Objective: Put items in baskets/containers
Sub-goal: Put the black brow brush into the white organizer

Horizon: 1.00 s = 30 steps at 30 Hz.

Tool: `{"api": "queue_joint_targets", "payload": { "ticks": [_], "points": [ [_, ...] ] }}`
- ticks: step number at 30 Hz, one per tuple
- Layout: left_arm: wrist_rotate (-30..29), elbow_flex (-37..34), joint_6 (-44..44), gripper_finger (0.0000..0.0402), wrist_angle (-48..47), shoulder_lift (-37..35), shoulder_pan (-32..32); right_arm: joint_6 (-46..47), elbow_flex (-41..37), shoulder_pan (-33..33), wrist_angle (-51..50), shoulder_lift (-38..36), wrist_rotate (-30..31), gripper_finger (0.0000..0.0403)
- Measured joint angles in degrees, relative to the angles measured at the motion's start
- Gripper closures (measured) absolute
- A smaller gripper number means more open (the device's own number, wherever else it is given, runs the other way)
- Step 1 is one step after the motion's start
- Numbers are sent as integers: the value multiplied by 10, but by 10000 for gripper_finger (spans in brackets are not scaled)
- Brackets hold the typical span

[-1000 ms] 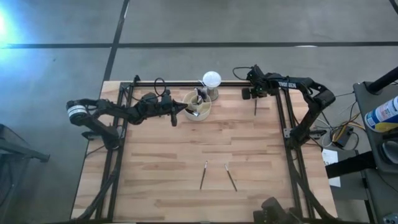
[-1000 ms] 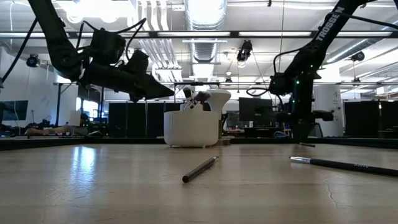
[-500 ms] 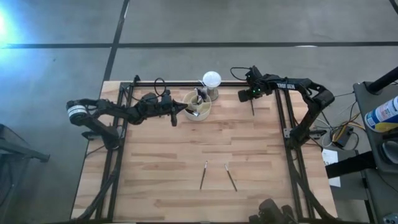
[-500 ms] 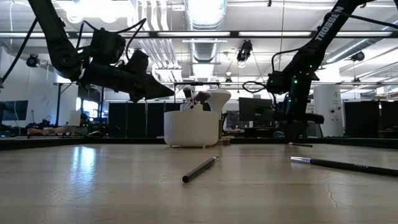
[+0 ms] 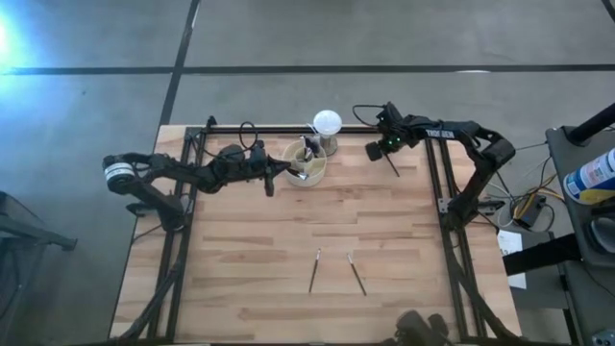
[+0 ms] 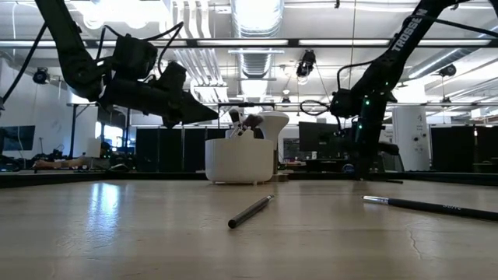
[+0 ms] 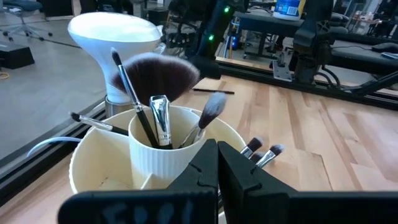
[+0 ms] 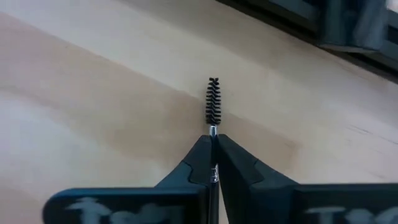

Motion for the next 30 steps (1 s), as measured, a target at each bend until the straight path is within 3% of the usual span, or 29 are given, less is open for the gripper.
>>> {"api": "queue_joint_targets", "payload": {
  "ticks": [8,13,17,21,26,30],
  "points": [
    [-28,0,-11,400,-7,0,0,-51,-18,28,2,-117,-6,393],
    [-32,0,-12,400,-9,0,0,-59,-95,75,103,-228,-17,394],
    [-32,0,-12,400,-9,0,0,-62,-190,128,277,-313,-45,394],
    [-32,0,-12,400,-9,0,0,-51,-284,185,494,-347,-51,394],
    [-32,0,-20,400,-9,0,-1,-21,-344,236,760,-310,-47,394],
    [-32,0,-23,400,-8,0,-1,-16,-335,251,895,-240,-39,394]
  ]
}}
